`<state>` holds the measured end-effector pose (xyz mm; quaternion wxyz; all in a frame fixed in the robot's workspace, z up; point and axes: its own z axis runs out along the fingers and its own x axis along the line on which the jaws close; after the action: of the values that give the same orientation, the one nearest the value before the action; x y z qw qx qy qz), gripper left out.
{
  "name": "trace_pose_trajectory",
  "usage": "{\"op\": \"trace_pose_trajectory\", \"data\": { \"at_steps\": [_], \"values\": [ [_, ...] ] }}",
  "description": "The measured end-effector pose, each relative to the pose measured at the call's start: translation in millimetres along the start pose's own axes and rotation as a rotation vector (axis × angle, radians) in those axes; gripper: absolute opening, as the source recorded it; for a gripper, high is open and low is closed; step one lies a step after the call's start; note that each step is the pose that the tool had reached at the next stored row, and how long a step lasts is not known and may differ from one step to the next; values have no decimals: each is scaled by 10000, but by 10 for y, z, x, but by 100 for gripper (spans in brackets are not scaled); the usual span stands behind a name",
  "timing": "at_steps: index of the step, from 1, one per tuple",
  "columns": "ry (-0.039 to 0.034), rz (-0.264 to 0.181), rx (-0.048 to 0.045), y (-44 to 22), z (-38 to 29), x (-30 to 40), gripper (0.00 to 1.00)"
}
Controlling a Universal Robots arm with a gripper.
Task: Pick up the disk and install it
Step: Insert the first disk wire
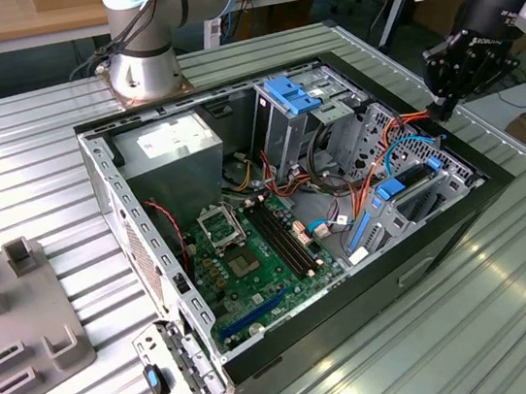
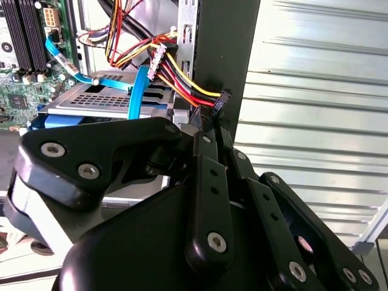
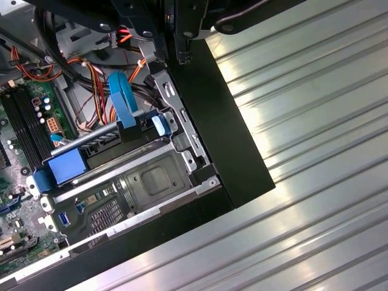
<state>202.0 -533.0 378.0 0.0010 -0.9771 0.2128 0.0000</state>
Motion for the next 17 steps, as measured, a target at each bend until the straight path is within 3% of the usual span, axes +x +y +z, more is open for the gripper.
{"op": "trace_pose_trajectory", "data": {
  "at_steps": [8, 11, 17],
  "values": [
    [1, 0, -2, 1, -2, -2, 16],
    [3, 0, 0, 15, -2, -32, 16],
    [62, -1, 28, 111, -2, -236, 16]
  ]
}}
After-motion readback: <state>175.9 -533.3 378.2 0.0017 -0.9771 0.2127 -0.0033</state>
